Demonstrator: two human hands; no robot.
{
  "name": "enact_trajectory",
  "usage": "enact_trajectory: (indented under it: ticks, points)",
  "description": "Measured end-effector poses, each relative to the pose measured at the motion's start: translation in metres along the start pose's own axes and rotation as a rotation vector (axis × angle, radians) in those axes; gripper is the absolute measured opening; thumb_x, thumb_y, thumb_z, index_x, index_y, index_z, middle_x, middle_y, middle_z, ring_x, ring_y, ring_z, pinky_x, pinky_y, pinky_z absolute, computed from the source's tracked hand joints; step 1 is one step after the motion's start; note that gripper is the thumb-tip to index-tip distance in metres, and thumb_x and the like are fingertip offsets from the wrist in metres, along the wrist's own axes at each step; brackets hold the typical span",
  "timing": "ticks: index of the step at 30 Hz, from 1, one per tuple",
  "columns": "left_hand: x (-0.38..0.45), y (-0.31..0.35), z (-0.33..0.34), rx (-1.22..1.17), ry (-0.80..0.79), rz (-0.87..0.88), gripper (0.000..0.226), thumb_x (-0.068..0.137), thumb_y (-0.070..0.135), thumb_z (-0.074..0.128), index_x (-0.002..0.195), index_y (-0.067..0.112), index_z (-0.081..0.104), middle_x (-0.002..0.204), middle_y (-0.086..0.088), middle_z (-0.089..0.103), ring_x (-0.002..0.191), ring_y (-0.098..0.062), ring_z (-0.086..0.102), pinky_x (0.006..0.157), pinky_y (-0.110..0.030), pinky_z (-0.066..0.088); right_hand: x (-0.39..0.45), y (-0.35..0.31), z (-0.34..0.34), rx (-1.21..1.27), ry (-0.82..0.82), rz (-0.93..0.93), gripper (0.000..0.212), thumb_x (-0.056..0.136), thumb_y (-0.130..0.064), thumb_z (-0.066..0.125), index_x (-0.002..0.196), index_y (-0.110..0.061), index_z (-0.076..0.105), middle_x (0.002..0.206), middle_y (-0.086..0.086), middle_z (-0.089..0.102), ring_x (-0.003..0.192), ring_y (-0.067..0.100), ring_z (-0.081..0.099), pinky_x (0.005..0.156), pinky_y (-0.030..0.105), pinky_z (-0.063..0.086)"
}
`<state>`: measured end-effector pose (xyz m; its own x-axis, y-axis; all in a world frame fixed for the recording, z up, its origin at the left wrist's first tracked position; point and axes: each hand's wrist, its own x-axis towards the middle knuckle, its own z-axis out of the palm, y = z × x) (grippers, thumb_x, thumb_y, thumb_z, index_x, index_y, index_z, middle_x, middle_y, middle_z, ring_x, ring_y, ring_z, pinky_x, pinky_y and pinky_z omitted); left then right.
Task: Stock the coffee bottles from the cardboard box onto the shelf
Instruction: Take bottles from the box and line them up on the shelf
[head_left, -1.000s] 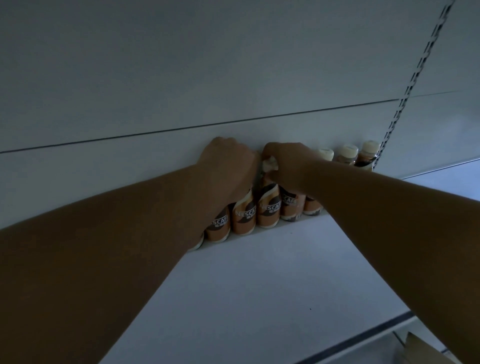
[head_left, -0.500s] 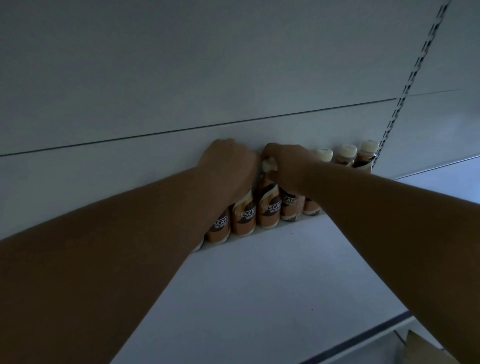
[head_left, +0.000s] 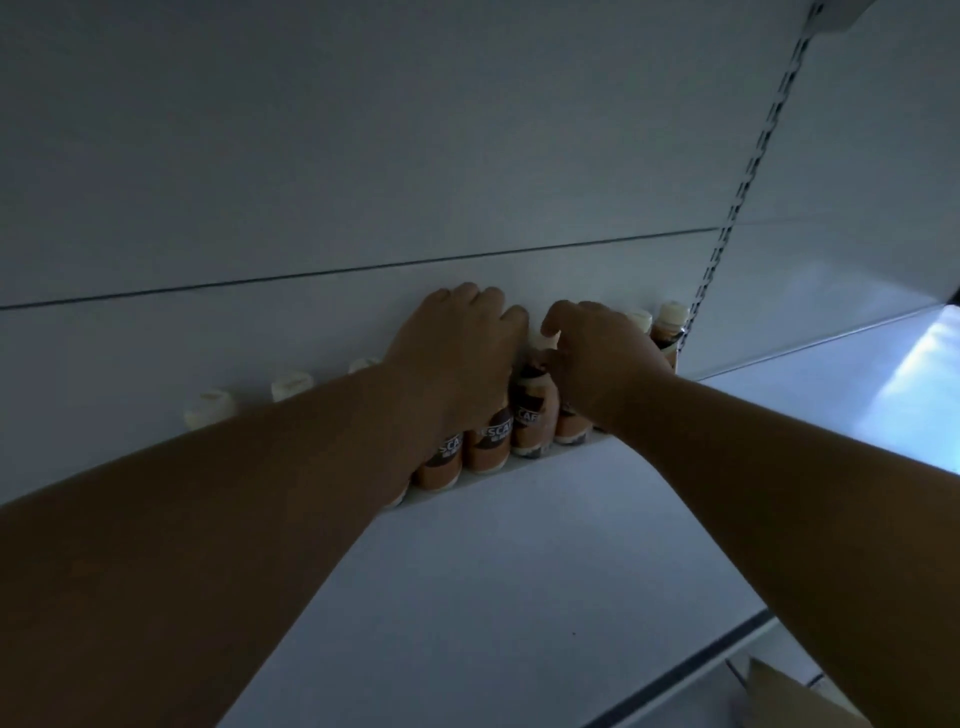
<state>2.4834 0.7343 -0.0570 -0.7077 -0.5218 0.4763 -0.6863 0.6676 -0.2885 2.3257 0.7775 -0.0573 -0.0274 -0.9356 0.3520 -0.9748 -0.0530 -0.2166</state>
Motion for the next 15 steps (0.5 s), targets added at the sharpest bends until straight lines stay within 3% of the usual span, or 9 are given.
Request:
enact_trajectory:
  ticks: [4,8,12,15]
  points:
    - [0.026,0.018,0.011,-0.050,0.039,0.062,0.020,0.082,0.012,0.056,0.102,0.009,0.056,0.096,-0.011,0.055,0.084,-0.028,0.048,0.067,-0.034,0.027,-0.011,0.030,0.007,-0.016,0.038,0.006,0.017,0.093,-0.020,0.053,0.107,-0.012,0.058,0.102,0.008,0.057,0.088,0.027,0.060,0.074,0.040,0.053]
    - [0.047,0.036,0.016,0.032,-0.085,0.063,0.018,0.084,0.013,0.052,0.102,0.011,0.054,0.100,-0.010,0.052,0.090,-0.027,0.047,0.069,-0.033,0.027,-0.010,0.056,0.011,-0.003,0.055,0.017,0.026,0.093,-0.021,0.055,0.118,-0.014,0.055,0.118,0.011,0.052,0.091,0.030,0.063,0.076,0.043,0.057]
    - [0.061,0.041,0.016,0.082,-0.176,0.017,0.023,0.090,0.019,0.049,0.111,0.013,0.056,0.104,-0.010,0.052,0.095,-0.028,0.049,0.073,-0.035,0.030,0.007,0.070,0.012,0.065,0.038,-0.021,0.046,0.094,-0.022,0.056,0.139,-0.022,0.043,0.139,0.009,0.044,0.109,0.029,0.060,0.086,0.039,0.053]
    - [0.070,0.042,0.017,0.000,-0.243,-0.018,0.027,0.090,0.023,0.053,0.113,0.013,0.058,0.105,-0.011,0.057,0.096,-0.030,0.055,0.075,-0.037,0.039,0.018,0.076,0.011,0.079,-0.027,-0.031,0.040,0.095,-0.026,0.055,0.134,-0.021,0.047,0.130,0.008,0.051,0.106,0.027,0.059,0.084,0.037,0.051]
